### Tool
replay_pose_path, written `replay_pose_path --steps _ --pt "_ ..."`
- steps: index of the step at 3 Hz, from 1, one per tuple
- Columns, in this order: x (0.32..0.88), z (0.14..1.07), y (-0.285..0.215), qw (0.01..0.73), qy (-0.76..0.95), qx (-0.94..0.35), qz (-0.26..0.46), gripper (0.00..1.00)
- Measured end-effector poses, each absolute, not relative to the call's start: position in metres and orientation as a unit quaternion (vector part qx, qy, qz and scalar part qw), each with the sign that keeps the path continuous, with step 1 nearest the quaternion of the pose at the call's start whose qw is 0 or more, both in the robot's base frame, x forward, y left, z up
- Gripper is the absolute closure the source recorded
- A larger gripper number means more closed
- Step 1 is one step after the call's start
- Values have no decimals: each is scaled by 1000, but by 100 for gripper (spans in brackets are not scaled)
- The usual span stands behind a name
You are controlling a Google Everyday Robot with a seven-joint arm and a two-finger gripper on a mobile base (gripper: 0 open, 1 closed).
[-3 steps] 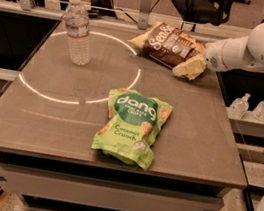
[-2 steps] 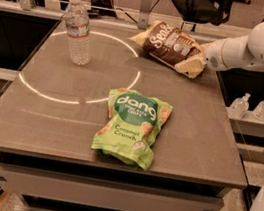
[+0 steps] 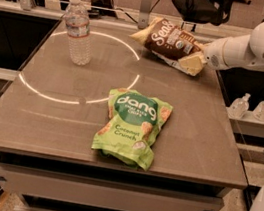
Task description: Pick brown chip bag
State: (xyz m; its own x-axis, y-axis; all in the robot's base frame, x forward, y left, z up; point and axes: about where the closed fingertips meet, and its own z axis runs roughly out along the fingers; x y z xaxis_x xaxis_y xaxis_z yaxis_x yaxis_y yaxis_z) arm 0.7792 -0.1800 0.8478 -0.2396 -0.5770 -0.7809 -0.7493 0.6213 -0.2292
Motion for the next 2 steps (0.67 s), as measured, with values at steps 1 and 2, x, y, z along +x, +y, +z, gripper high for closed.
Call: replay_pose_path --steps 1,2 --pt "778 870 -174 468 775 -406 129 100" --pt "775 902 -163 494 755 -401 158 100"
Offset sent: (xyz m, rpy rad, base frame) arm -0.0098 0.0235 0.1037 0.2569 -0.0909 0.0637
